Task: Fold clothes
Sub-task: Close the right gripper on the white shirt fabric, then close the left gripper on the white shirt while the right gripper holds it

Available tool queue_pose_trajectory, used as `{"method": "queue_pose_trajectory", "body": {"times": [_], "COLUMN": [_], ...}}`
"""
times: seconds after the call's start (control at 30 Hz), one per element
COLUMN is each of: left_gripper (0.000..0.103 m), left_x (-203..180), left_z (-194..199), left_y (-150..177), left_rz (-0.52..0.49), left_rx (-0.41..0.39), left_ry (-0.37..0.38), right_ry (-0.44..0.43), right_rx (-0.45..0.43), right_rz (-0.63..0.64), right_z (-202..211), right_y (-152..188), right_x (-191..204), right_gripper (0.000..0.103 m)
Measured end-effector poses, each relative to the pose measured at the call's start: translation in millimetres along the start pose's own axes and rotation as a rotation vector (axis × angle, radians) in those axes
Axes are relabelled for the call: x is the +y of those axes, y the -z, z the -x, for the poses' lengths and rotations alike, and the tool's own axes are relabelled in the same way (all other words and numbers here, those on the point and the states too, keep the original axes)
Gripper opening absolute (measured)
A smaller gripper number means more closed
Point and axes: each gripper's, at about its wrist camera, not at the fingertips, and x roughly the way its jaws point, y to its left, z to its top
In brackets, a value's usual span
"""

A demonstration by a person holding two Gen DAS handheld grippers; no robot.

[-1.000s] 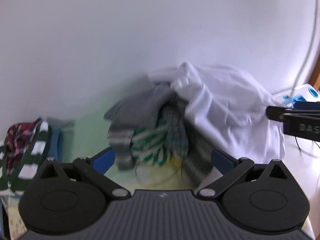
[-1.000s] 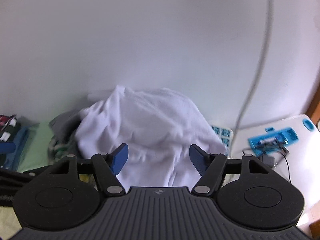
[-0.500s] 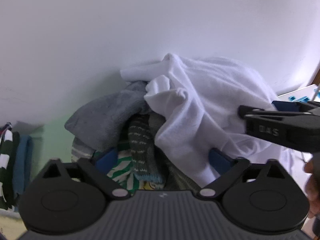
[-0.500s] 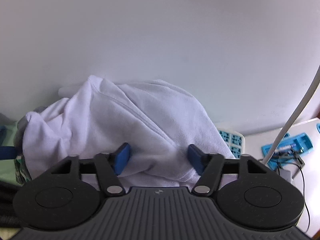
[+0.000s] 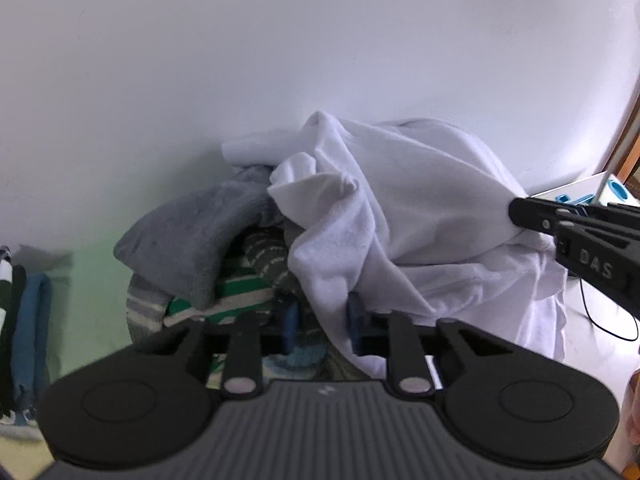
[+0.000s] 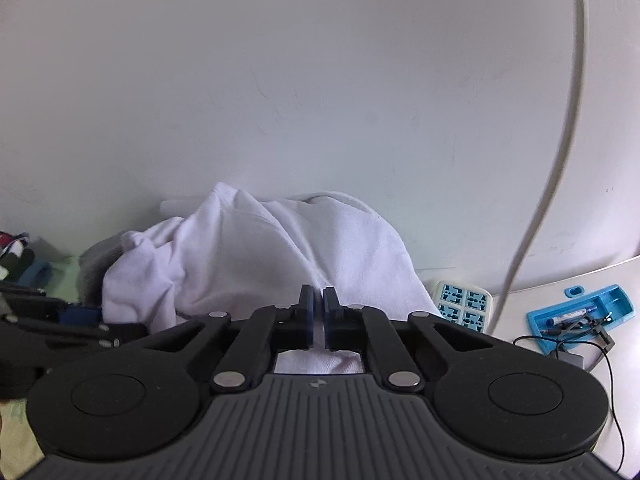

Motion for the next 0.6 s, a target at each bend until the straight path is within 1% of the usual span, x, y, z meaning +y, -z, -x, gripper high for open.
{"method": "queue_pose_trajectory", "body": {"times": [0.03, 0.13, 0.17, 0.2, 0.23, 0.27, 0.3, 0.33, 0.37, 0.47, 0.57, 0.6], "left_gripper": [0.017, 0.016, 0.015, 0.001, 0.0, 0.0, 0.0, 0.0, 0.0, 0.0, 0.0, 0.0], "left_x": [2, 7, 7, 8, 8, 8, 8, 7, 5, 0, -4, -6], "left_z": [4, 21, 26, 30, 34, 37, 40, 45, 51, 61, 64, 65], "left_y": [2, 10, 13, 16, 18, 20, 21, 24, 27, 37, 51, 56], "left_rz": [0.007, 0.018, 0.013, 0.01, 0.011, 0.011, 0.011, 0.008, 0.004, -0.042, -0.063, -0.075], "left_rx": [-0.004, -0.028, -0.037, -0.041, -0.041, -0.04, -0.039, -0.043, -0.049, -0.058, -0.046, -0.044], "left_ry": [0.003, 0.011, 0.009, 0.011, 0.018, 0.026, 0.034, 0.039, 0.042, 0.02, 0.02, 0.012], "right_ry": [-0.004, -0.027, -0.033, -0.019, -0.003, -0.01, -0.022, -0.019, -0.012, -0.003, 0.026, 0.031], "right_rx": [0.001, 0.008, 0.021, 0.01, -0.003, -0.015, -0.013, -0.007, -0.007, -0.014, -0.027, -0.018], "right_rz": [0.005, 0.021, 0.039, 0.052, 0.065, 0.081, 0.093, 0.086, 0.065, 0.008, 0.019, 0.031], "right_z": [5, 24, 22, 23, 25, 23, 19, 15, 11, -4, -24, -29], "right_y": [2, 6, 6, 8, 9, 10, 10, 9, 9, 9, 6, 6], "right_x": [-1, -3, -3, -2, -1, -1, -1, -2, -3, -5, 2, 4], "right_gripper": [0.0, 0.0, 0.0, 0.0, 0.008, 0.013, 0.038, 0.066, 0.075, 0.076, 0.075, 0.072]}}
